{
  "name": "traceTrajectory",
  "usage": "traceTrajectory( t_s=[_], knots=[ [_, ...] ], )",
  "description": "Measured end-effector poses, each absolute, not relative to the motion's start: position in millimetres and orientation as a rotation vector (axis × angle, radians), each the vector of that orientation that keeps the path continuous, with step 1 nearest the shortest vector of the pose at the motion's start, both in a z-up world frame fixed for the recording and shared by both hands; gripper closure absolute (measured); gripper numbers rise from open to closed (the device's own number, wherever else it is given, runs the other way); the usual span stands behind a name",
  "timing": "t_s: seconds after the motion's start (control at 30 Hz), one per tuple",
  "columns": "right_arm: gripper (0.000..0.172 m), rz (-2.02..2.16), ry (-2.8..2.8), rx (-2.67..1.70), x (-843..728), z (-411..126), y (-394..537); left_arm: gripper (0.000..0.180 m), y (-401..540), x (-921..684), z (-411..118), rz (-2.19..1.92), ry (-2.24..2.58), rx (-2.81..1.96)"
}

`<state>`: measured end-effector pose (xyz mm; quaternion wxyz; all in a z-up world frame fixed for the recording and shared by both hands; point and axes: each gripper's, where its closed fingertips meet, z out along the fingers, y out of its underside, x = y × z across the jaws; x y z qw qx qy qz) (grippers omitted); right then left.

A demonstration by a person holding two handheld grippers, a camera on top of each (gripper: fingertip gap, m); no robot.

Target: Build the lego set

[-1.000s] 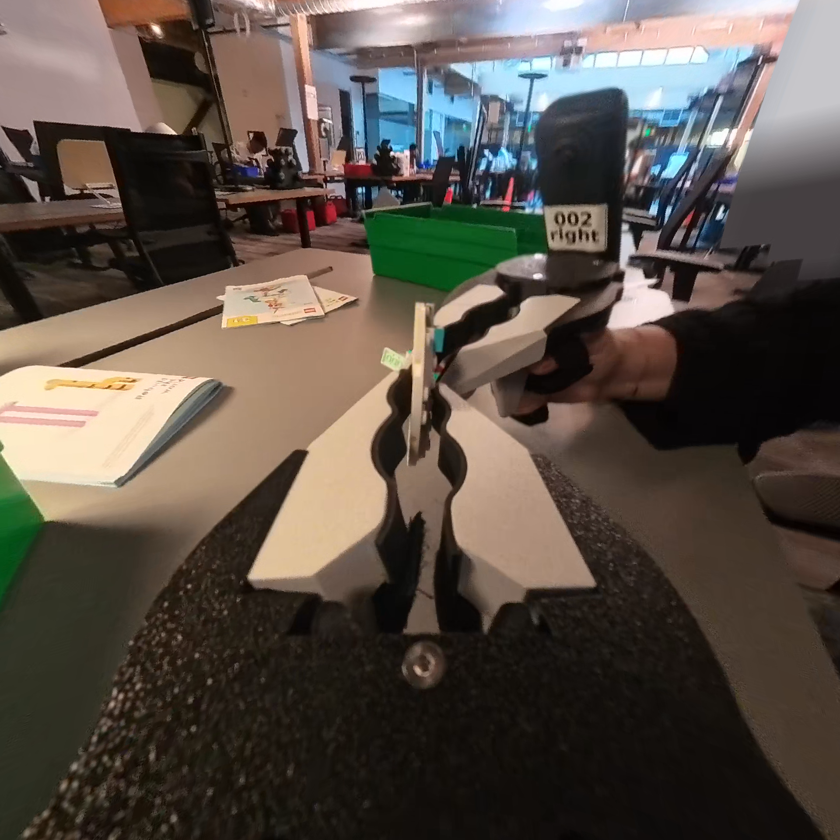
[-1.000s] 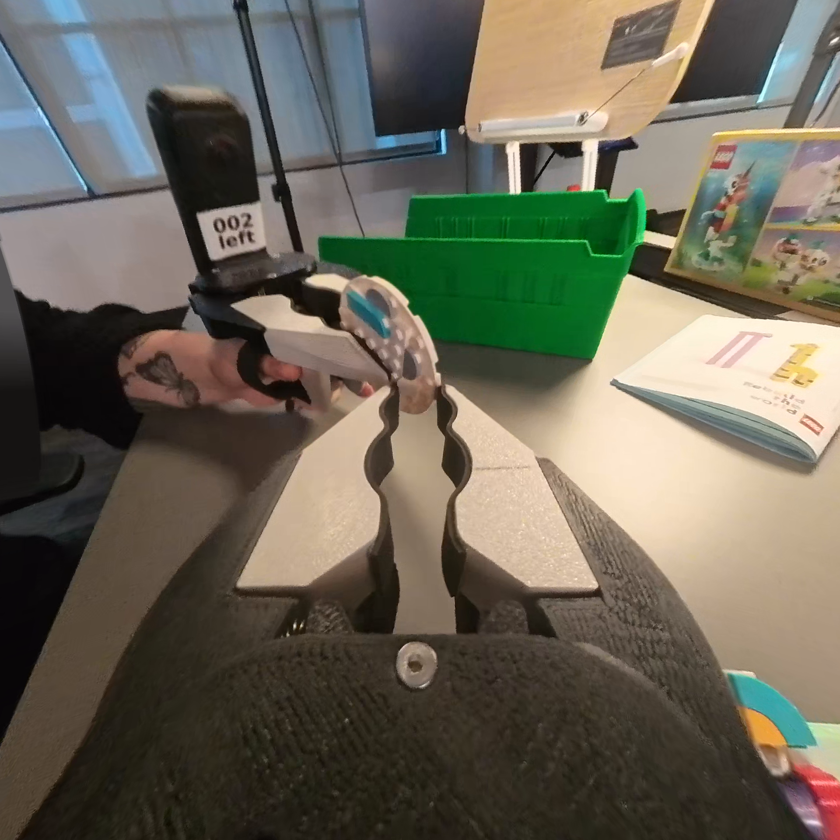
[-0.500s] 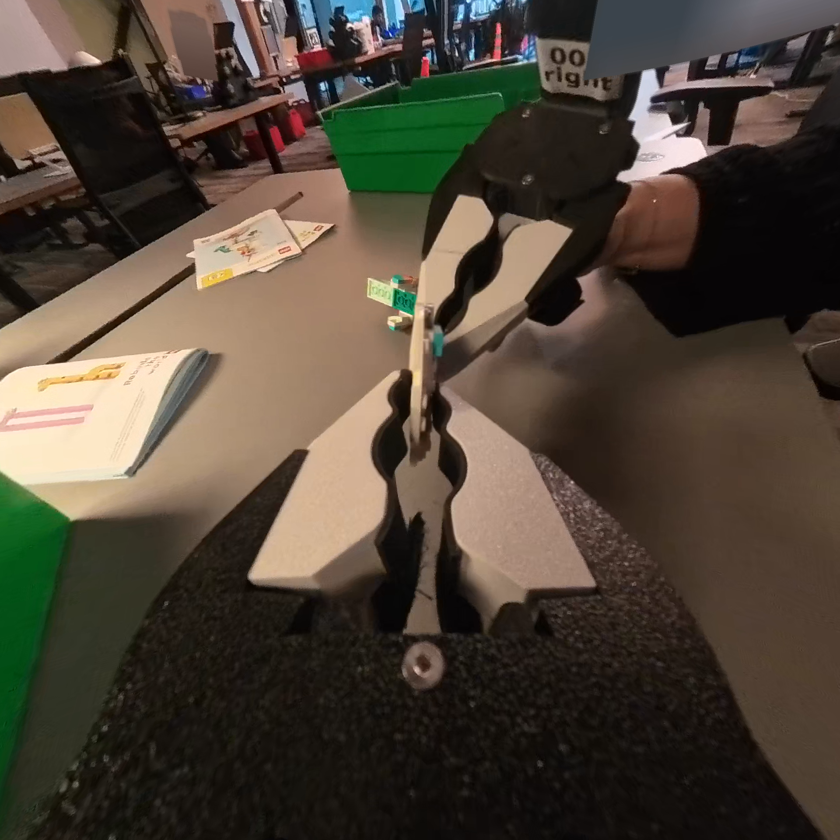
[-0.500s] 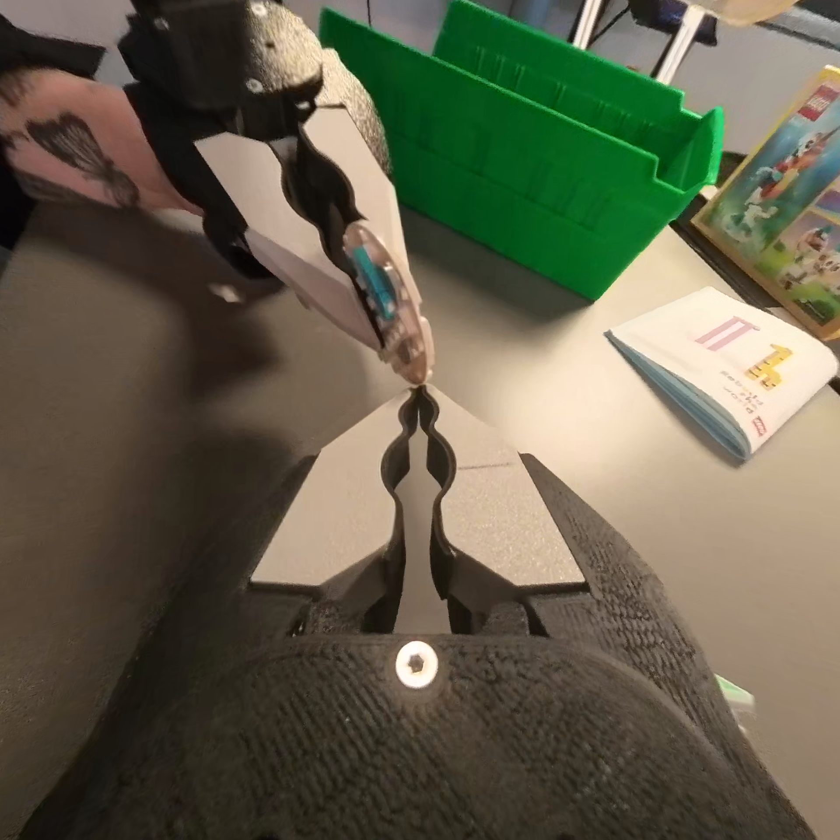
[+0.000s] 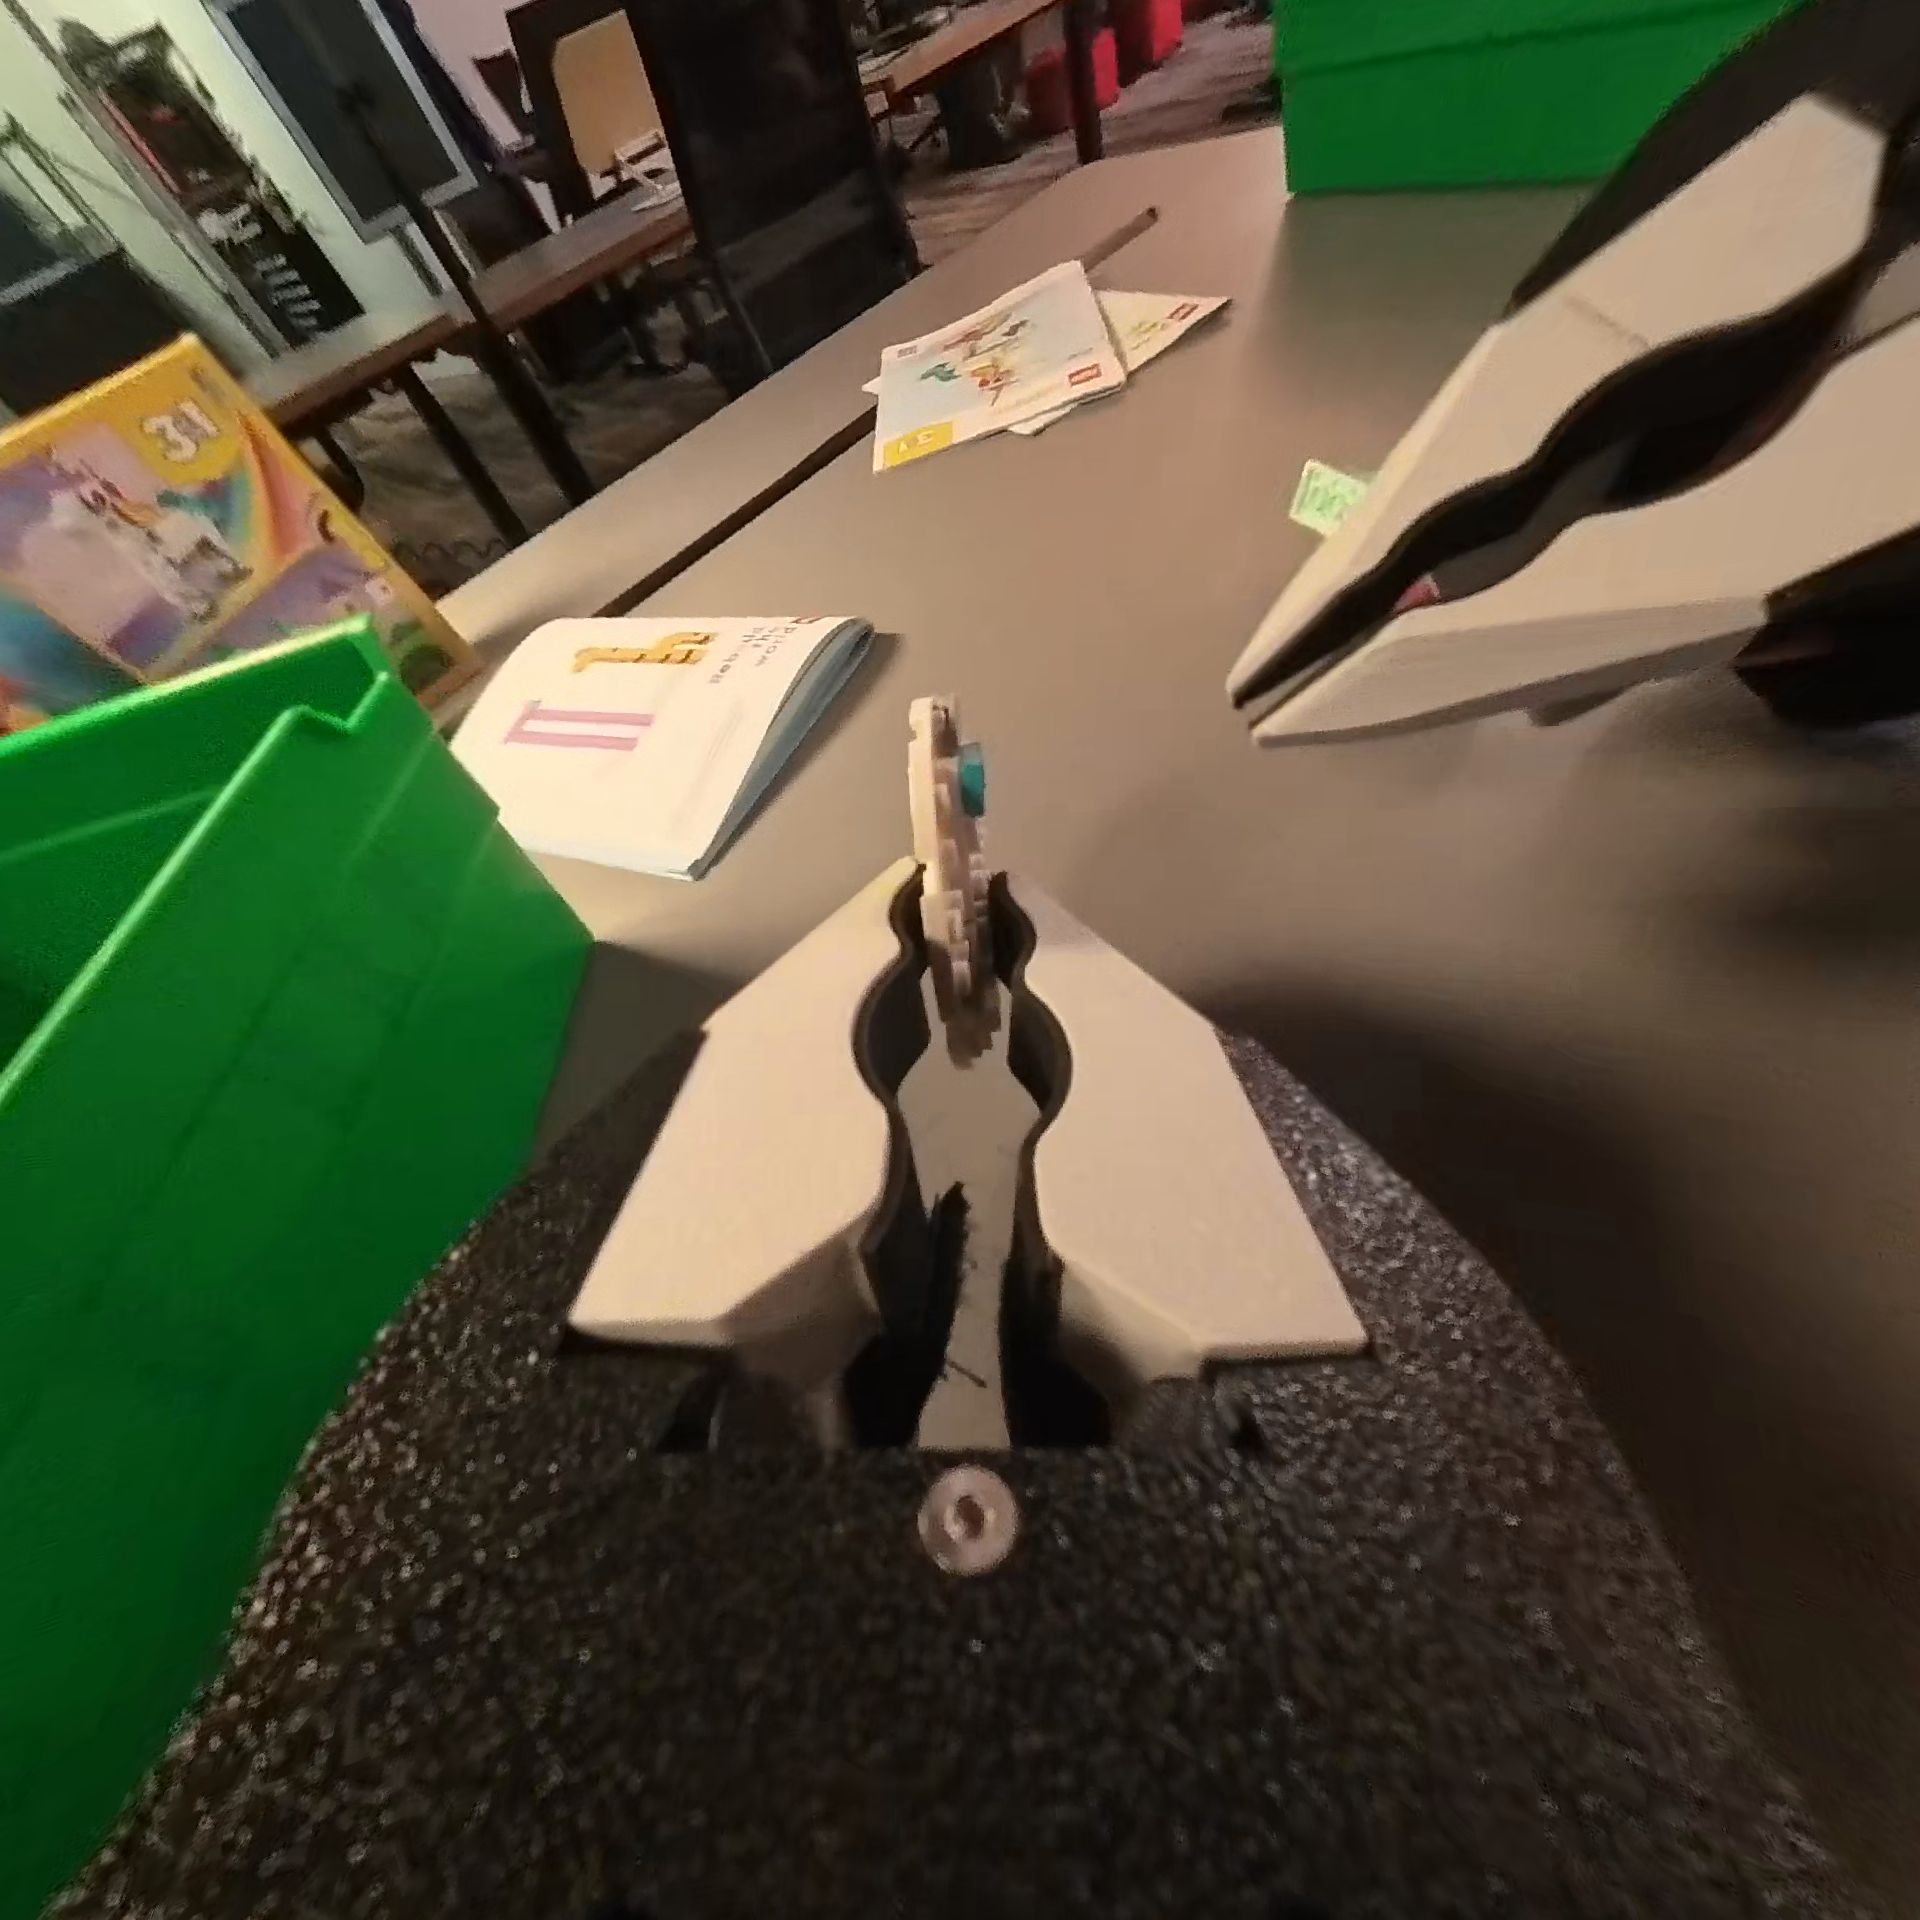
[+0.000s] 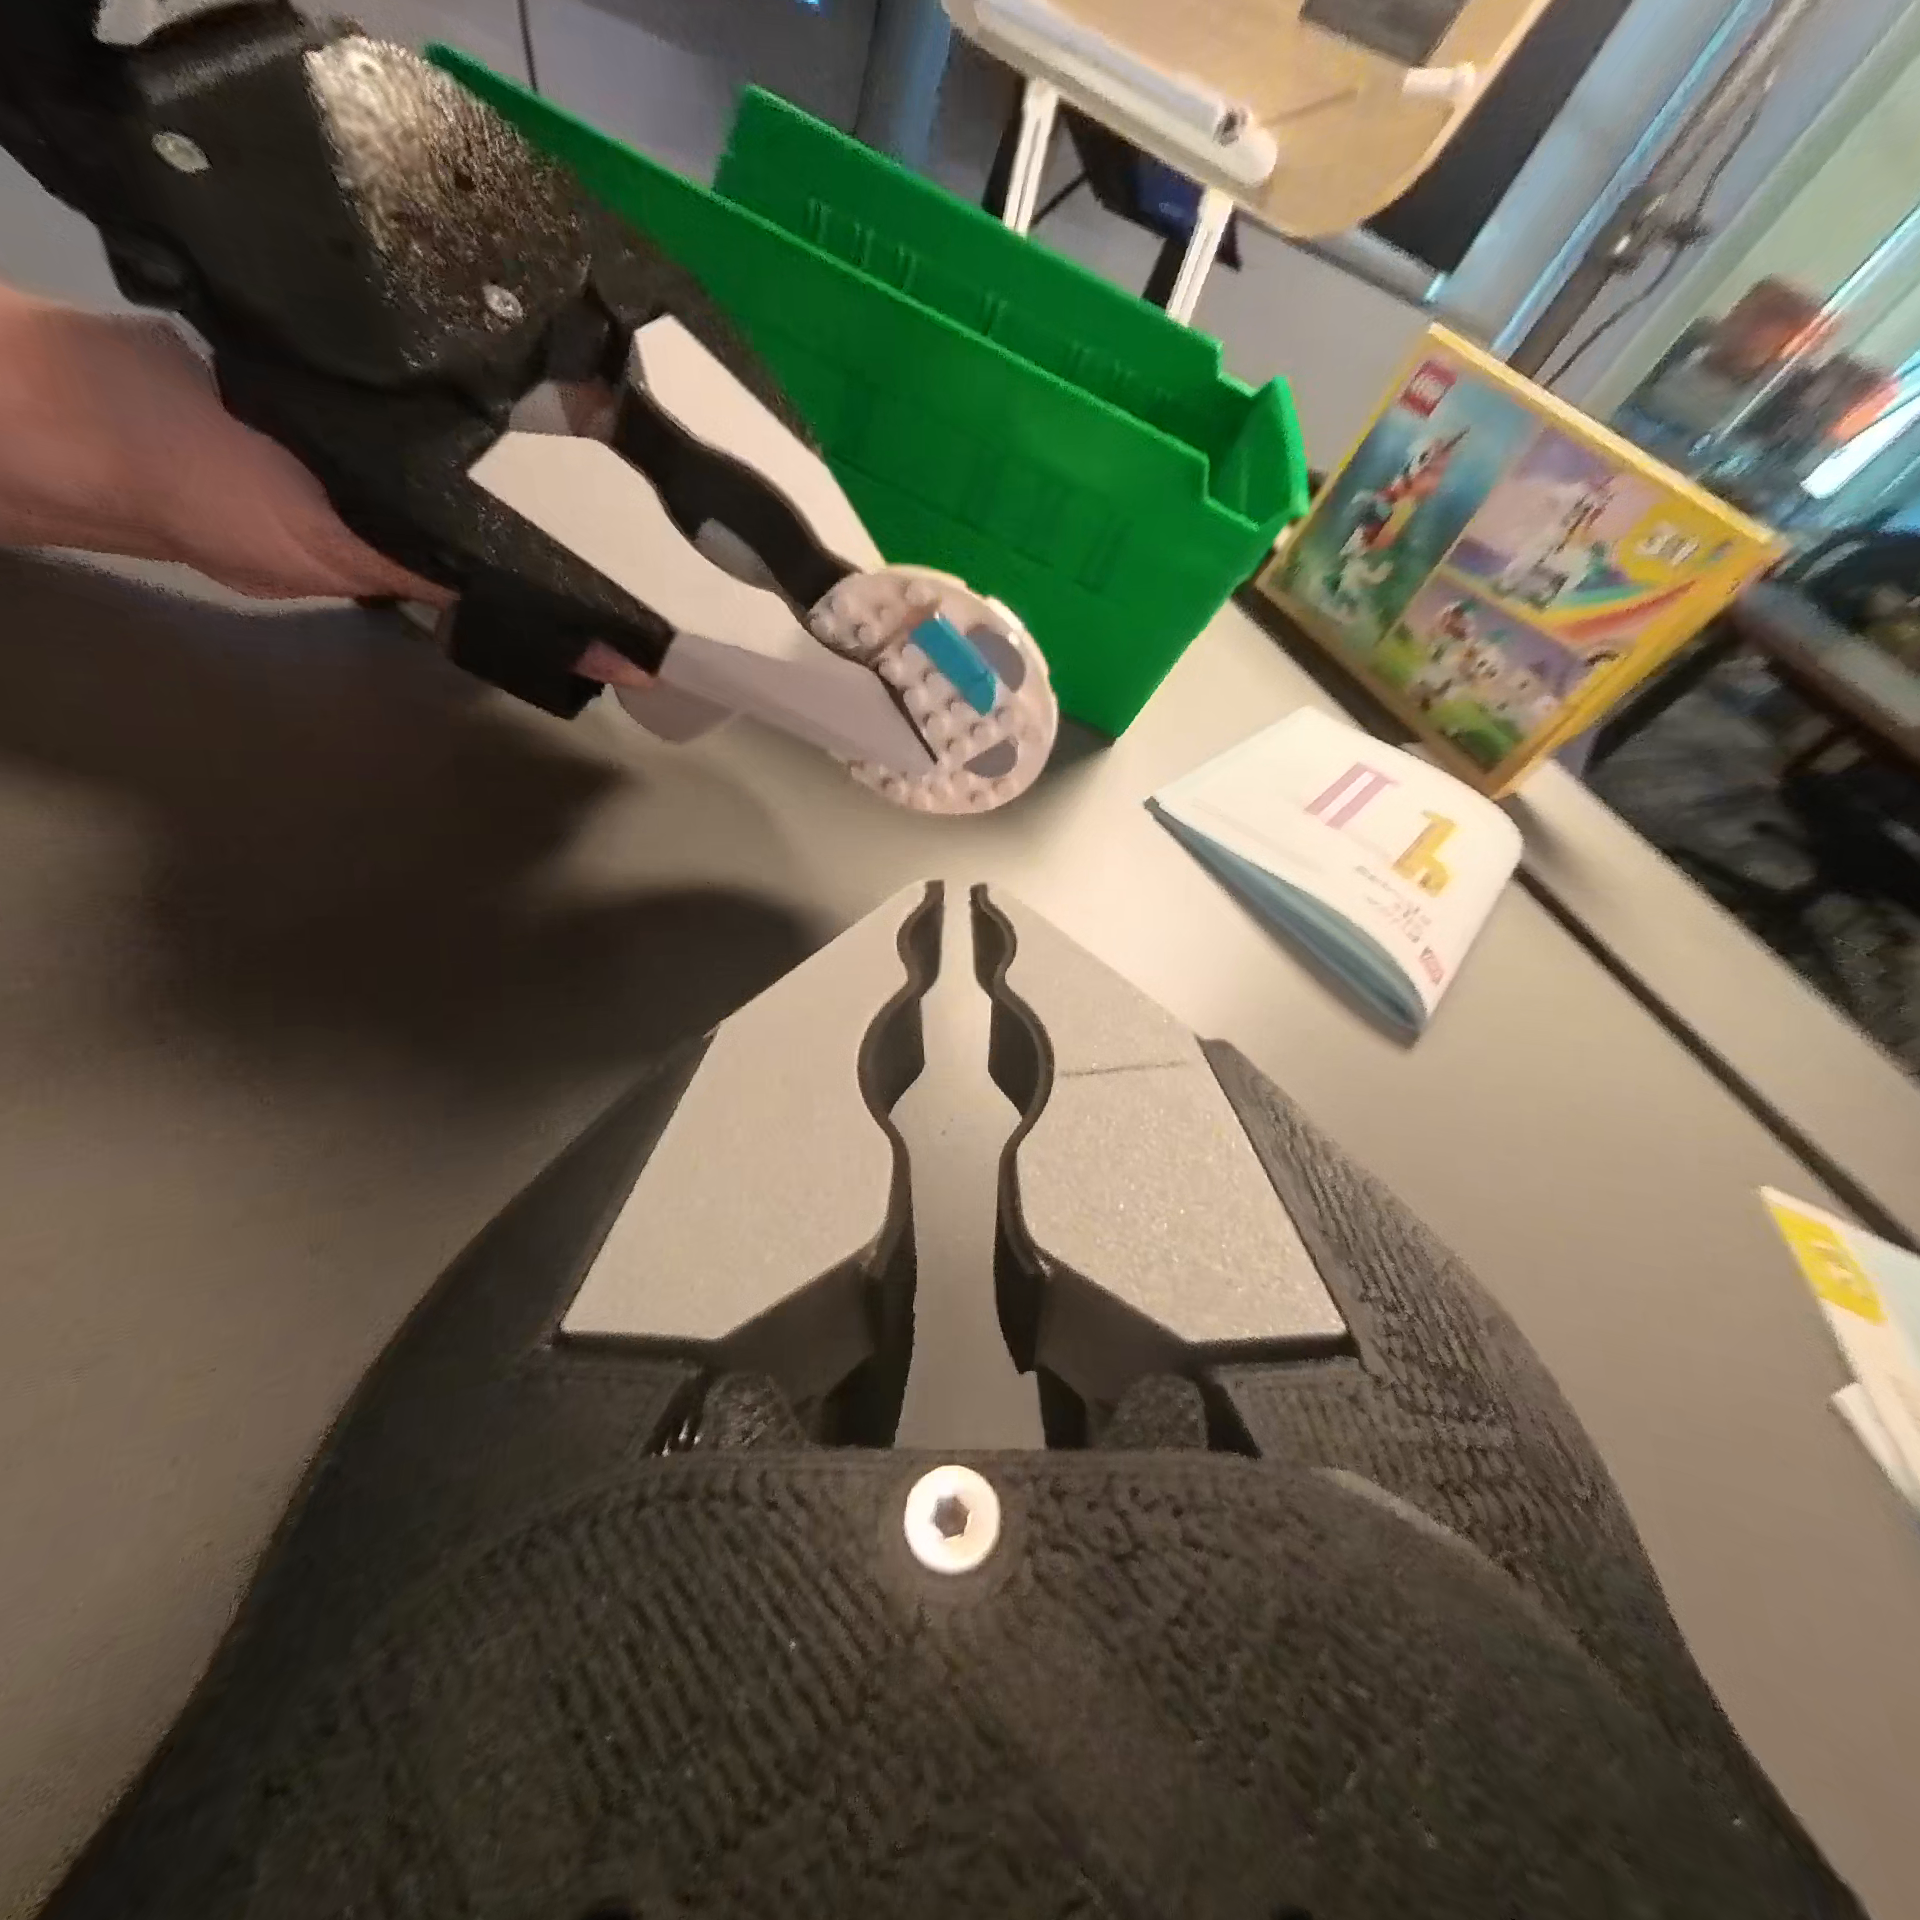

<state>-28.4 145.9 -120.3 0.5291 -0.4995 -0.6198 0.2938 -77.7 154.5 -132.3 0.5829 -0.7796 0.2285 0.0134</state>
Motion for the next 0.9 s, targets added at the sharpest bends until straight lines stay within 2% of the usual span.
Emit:
traceTrajectory(
  t_s=[0.03, 0.27, 0.37, 0.4, 0.43, 0.6, 0.8, 0.9],
  knots=[
    [0.169, 0.675, -1.484, -1.161, -29, -120, 145, 0.175, 153, -75, -134, 0.036, 0.566, -1.816],
    [0.169, 0.557, -1.499, -1.043, -31, -120, 143, 0.173, 143, -63, -150, -0.384, 0.48, -2.098],
    [0.17, 0.549, -1.493, -1.035, -31, -120, 145, 0.163, 146, -65, -153, -0.525, 0.389, -2.145],
    [0.17, 0.547, -1.488, -1.031, -30, -119, 146, 0.152, 148, -69, -156, -0.504, 0.38, -2.159],
    [0.17, 0.545, -1.484, -1.026, -30, -118, 146, 0.151, 150, -75, -160, -0.46, 0.372, -2.175],
    [0.17, 0.536, -1.45, -1.003, -28, -114, 150, 0.119, 150, -100, -165, -0.285, 0.299, -2.188],
    [0.171, 0.55, -1.371, -0.964, -22, -99, 153, 0.12, 99, -85, -122, -0.302, 0.356, -2.047],
    [0.171, 0.546, -1.363, -0.951, -21, -96, 154, 0.136, 43, -42, -114, -0.54, 0.53, -1.999]
  ],
)
